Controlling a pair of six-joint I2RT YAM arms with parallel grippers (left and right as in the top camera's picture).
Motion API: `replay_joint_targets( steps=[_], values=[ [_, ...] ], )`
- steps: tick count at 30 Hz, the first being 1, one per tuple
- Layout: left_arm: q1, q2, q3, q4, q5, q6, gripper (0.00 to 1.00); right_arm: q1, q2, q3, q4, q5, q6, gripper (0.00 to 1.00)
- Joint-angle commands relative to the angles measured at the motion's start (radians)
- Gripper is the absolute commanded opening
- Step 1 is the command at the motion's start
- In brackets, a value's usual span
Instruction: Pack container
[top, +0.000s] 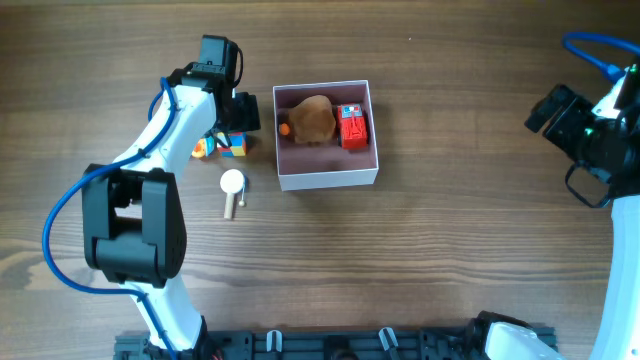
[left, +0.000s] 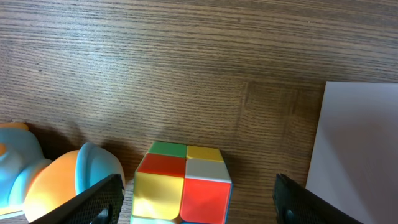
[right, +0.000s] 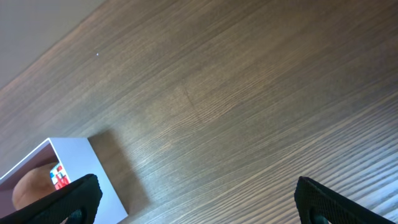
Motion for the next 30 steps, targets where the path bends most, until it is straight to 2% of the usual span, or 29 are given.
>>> replay_joint_targets(
  steps=[1, 7, 10, 18, 25, 30],
  values=[
    [-0.001, 0.016, 0.017, -0.007, -0.02, 0.012, 0.79, -0.003, 0.004, -0.006, -0.004, -0.013, 0.011, 1.0],
    [-0.001, 0.042, 0.014, -0.031, -0.02, 0.013, 0.75, -0.003, 0.004, -0.006, -0.023, -0.012, 0.001, 1.0],
    [-0.001, 0.05, 0.014, -0.04, -0.025, 0.013, 0.66, -0.003, 0.004, -0.006, -0.023, -0.012, 0.0, 1.0],
    [-0.001, 0.051, 0.013, -0.055, -0.039, 0.017, 0.64, -0.003, 0.004, -0.006, -0.027, -0.012, 0.0, 1.0],
    [-0.001, 0.051, 0.013, -0.071, -0.039, 0.026, 0.44, -0.003, 0.003, -0.006, -0.033, -0.012, 0.0, 1.0],
    [-0.001, 0.046, 0.013, -0.086, -0.043, 0.043, 0.38, -0.003, 0.003, -0.006, -0.037, -0.012, 0.0, 1.0]
  ],
)
